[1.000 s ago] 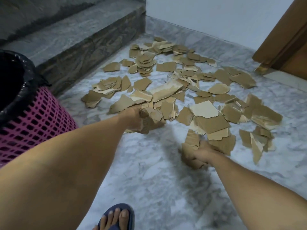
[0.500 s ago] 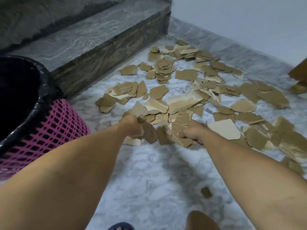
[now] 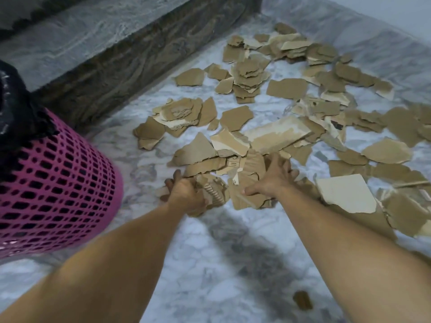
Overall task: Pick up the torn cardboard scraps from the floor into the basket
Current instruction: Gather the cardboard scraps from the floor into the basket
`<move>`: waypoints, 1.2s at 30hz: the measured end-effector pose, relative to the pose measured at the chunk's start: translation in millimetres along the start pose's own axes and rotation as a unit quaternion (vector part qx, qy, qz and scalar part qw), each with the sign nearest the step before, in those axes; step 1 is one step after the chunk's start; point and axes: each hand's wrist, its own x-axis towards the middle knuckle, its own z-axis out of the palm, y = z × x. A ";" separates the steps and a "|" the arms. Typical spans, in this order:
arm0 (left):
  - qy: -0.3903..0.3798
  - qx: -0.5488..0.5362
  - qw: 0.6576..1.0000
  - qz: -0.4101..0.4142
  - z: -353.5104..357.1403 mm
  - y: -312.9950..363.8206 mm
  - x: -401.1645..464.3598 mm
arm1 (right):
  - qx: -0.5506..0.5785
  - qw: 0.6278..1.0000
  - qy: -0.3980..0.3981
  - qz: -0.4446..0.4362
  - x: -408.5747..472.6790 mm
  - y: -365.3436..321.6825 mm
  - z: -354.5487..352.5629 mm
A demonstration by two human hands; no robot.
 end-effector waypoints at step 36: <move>-0.031 -0.046 0.996 0.074 -70.6 1.6 -13.9 | 0.220 0.975 -0.019 -0.039 -34.3 9.0 -56.9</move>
